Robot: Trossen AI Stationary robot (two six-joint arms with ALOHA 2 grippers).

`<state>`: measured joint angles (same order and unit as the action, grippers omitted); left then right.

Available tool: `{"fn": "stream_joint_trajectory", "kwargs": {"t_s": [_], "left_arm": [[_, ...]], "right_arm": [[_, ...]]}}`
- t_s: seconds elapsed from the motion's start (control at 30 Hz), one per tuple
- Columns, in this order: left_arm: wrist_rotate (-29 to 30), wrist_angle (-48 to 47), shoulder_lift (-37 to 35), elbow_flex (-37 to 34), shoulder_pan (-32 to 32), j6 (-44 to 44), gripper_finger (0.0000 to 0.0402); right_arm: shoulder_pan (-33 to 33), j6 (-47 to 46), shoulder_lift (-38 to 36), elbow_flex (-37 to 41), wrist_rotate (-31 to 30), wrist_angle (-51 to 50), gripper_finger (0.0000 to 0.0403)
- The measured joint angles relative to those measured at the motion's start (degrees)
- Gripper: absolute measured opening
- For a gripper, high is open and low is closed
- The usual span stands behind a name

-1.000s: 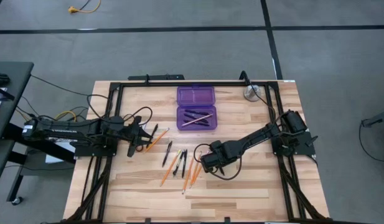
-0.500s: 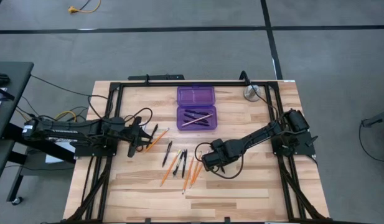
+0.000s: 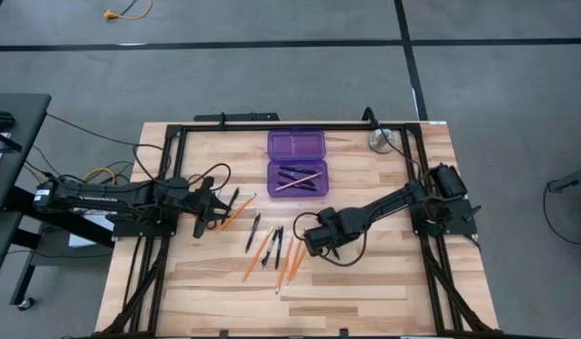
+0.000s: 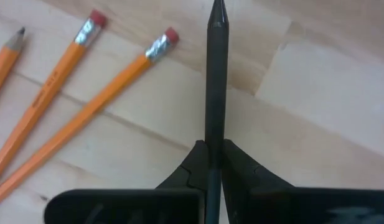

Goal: Pick & place school supplies into a supply box
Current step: Put the black pen into the the purple supply box

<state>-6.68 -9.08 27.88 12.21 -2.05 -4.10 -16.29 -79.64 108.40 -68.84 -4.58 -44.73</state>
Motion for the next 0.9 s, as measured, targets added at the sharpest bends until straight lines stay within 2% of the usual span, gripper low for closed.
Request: {"fn": "stream_joint_trajectory", "kwargs": {"t_s": [0.27, 0.57, 0.73, 0.9], "left_arm": [[0.0, 0.0, 0.0, 0.0, 0.0, 0.0, 0.0105], [0.0, 0.0, 0.0, 0.0, 0.0, -0.6, 0.0105], [0.0, 0.0, 0.0, 0.0, 0.0, -1.2, 0.0105], [0.0, 0.7, 0.0, 0.0, 0.0, -2.7, 0.0105]], "right_arm": [[3.7, 6.6, 0.0, -2.4, 0.1, -2.2, 0.0008], [8.2, 17.5, -0.1, -11.9, -0.5, -10.5, 0.0007], [12.4, 27.3, -0.1, -17.7, -2.6, -14.7, 0.0008], [17.7, 39.5, -0.1, -21.4, -3.3, -14.5, 0.0009]]}}
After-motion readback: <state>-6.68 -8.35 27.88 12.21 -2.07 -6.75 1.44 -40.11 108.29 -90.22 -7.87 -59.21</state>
